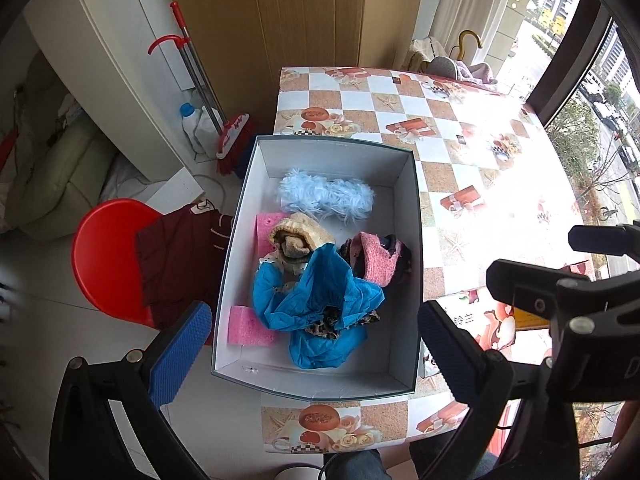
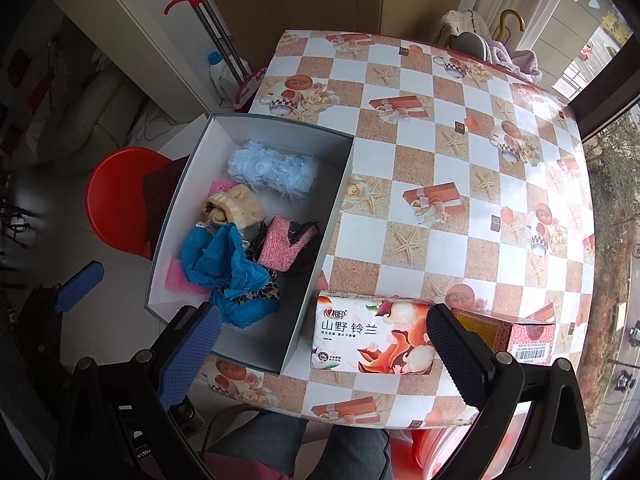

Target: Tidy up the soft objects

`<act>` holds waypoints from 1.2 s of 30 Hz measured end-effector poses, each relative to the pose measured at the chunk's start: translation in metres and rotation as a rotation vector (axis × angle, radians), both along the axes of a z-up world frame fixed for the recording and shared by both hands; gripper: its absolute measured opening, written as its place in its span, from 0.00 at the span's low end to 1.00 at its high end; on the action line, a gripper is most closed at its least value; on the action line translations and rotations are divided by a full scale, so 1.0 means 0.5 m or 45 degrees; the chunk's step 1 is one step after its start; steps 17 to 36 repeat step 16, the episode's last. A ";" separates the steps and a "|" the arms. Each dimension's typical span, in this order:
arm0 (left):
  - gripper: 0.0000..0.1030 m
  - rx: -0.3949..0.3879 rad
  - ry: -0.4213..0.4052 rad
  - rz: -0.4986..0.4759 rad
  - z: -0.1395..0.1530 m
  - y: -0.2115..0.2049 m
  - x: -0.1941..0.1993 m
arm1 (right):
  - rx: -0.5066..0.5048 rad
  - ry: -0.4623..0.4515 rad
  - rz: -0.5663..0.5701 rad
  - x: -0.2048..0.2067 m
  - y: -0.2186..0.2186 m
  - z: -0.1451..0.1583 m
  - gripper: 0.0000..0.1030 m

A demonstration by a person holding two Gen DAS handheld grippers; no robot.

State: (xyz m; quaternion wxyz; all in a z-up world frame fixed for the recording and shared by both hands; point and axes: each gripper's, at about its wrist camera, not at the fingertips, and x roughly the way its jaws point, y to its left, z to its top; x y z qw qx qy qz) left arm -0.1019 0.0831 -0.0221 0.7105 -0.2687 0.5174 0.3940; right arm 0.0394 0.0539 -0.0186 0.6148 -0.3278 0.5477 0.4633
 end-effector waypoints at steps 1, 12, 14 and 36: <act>1.00 -0.008 -0.002 -0.001 -0.001 0.000 0.000 | -0.001 -0.003 -0.003 0.000 -0.002 -0.001 1.00; 1.00 -0.021 0.022 -0.062 -0.003 -0.001 0.005 | 0.005 -0.002 -0.062 -0.001 -0.025 -0.010 1.00; 1.00 -0.021 0.000 -0.071 -0.002 0.001 0.005 | 0.008 0.007 -0.080 0.001 -0.030 -0.012 1.00; 1.00 0.034 -0.093 -0.079 0.015 -0.002 -0.003 | 0.026 0.014 -0.105 0.010 -0.039 -0.005 1.00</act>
